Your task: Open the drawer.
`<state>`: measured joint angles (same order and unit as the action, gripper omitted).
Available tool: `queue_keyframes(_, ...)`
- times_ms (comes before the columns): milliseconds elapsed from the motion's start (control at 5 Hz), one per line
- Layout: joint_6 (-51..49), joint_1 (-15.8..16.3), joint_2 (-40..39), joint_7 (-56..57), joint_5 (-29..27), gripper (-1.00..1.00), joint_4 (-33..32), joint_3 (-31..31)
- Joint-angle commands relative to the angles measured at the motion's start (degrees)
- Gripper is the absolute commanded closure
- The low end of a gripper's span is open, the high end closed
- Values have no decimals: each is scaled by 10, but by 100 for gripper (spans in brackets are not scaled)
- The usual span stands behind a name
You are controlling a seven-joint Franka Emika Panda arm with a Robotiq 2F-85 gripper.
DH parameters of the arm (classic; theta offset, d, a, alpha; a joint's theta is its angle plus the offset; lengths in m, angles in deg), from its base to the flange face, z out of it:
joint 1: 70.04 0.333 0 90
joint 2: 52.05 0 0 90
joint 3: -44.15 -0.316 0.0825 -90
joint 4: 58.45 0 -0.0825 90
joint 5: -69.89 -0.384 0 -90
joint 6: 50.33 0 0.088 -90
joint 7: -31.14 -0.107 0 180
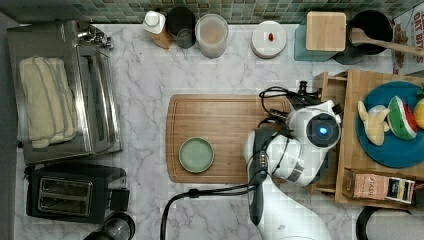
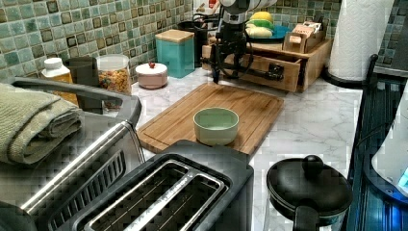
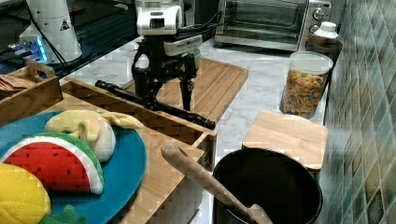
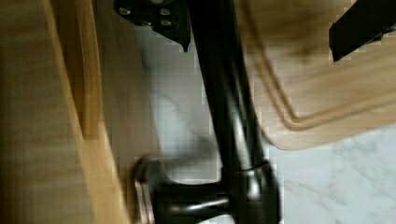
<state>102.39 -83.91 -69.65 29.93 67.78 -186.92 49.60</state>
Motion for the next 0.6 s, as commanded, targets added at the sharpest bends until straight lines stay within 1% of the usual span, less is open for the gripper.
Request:
queue_keyframes(200, -32, 148, 12, -138, 22, -100, -1, -89)
queue_keyframes(400, -8, 176, 9, -171, 33, -100, -5, -86)
queue_keyframes(600, -15, 198, 4, -206, 31, -100, 10, -83)
